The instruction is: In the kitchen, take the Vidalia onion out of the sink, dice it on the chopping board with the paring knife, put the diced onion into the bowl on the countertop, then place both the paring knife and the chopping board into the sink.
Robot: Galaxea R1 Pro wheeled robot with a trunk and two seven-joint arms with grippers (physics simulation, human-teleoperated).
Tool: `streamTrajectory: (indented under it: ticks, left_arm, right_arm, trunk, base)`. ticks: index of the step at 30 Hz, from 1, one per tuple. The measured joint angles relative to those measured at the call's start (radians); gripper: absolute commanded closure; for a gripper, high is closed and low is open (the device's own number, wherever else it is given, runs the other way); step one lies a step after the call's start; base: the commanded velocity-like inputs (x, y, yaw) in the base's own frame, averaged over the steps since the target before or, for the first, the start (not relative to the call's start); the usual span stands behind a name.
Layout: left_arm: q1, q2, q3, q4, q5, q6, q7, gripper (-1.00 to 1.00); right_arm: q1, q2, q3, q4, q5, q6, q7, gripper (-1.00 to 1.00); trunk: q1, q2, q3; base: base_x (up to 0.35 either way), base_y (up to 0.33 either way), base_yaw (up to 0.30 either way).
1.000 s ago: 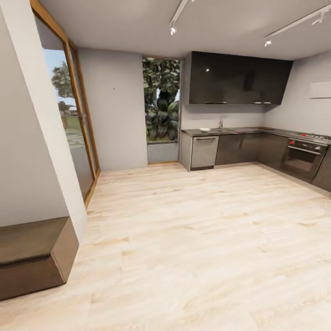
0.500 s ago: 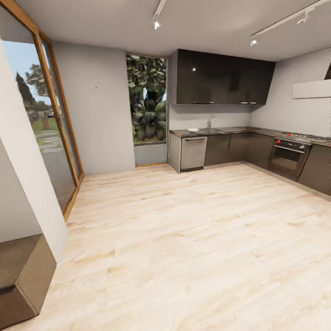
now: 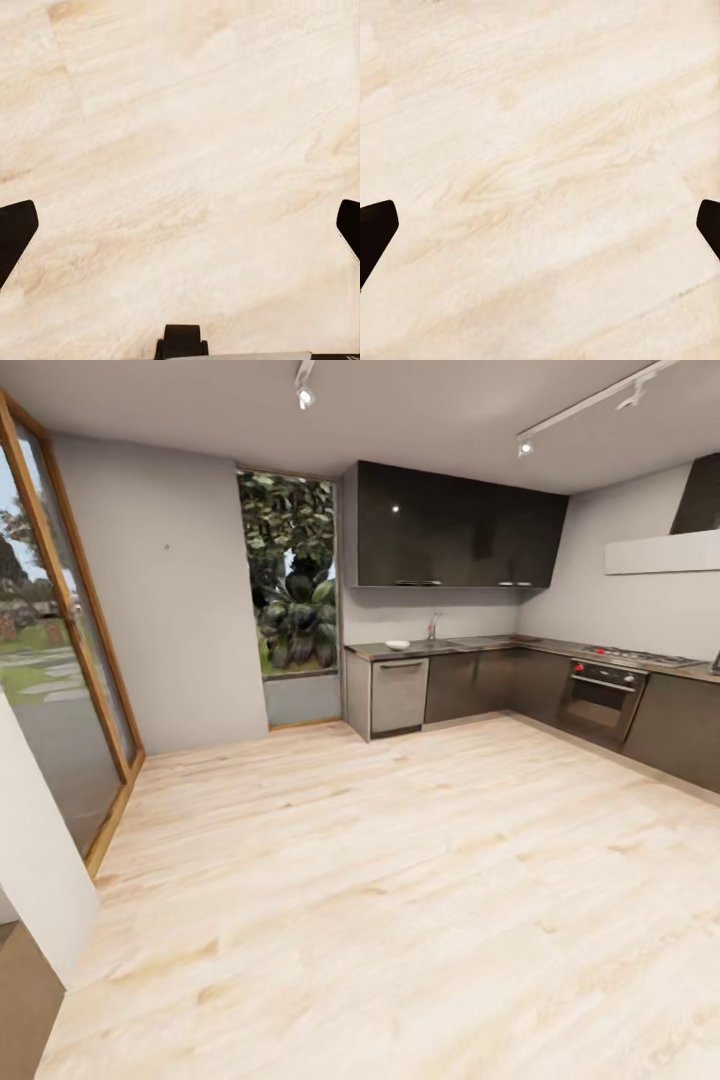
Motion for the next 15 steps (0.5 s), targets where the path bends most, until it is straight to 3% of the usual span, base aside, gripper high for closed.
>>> streamTrajectory:
  ticks: [7, 15]
  left_arm:
    - [0.000, 0.000, 0.000, 0.000, 0.000, 0.000, 0.000, -1.00]
    - [0.000, 0.000, 0.000, 0.000, 0.000, 0.000, 0.000, -1.00]
  right_arm:
    - [0.000, 0.000, 0.000, 0.000, 0.000, 0.000, 0.000, -1.00]
    - [0.000, 0.000, 0.000, 0.000, 0.000, 0.000, 0.000, -1.00]
  trunk:
    - [0.000, 0.000, 0.000]
    - [0.000, 0.000, 0.000]
  base:
    - [0.345, 0.000, -0.056]
    - [0.345, 0.000, -0.181]
